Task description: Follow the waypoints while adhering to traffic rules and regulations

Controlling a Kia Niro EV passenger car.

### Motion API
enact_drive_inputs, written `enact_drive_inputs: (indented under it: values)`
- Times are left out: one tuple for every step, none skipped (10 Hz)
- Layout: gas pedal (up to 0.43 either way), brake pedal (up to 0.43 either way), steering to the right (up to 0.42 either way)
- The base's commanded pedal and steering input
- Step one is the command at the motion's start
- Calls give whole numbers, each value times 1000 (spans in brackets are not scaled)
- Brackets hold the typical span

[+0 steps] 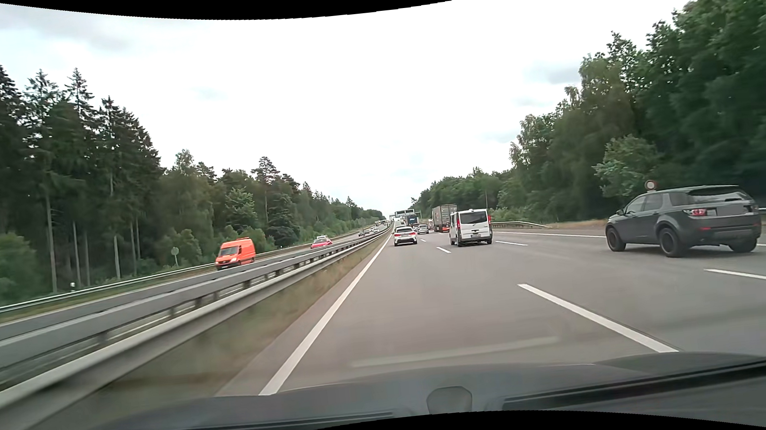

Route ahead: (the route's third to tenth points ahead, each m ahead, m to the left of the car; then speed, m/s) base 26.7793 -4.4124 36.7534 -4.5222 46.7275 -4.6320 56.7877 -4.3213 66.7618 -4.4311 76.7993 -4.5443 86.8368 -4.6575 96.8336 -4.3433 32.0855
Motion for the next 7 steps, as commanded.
enact_drive_inputs:
  values:
    - [157,0,-2]
    - [157,0,-3]
    - [157,0,-2]
    - [157,0,-2]
    - [157,0,-3]
    - [157,0,-2]
    - [157,0,-2]
